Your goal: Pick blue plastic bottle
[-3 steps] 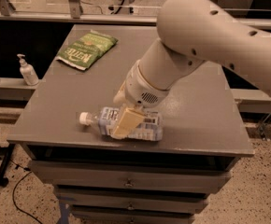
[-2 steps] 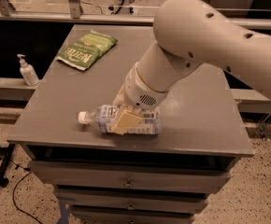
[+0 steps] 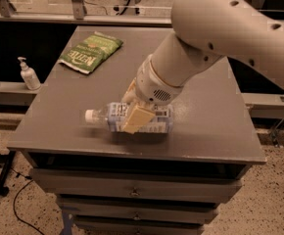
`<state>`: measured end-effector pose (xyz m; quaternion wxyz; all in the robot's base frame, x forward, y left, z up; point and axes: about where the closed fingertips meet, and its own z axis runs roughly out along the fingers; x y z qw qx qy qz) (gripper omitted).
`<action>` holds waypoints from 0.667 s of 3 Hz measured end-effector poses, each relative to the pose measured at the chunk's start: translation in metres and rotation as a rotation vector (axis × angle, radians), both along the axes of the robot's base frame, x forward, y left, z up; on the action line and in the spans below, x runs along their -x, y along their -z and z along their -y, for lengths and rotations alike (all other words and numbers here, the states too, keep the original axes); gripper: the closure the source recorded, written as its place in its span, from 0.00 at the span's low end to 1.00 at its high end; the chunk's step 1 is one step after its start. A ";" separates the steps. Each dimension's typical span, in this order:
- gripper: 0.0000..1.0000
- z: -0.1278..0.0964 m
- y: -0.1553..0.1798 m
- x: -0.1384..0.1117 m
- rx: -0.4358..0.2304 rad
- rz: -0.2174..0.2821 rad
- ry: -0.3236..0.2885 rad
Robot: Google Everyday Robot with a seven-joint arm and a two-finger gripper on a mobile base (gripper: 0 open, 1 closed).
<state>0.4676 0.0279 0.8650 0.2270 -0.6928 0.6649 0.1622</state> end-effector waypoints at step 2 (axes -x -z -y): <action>1.00 0.028 -0.036 -0.047 -0.201 0.121 0.025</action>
Offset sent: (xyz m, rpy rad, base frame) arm 0.0806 -0.0596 0.0636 0.3648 -0.2129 -0.0598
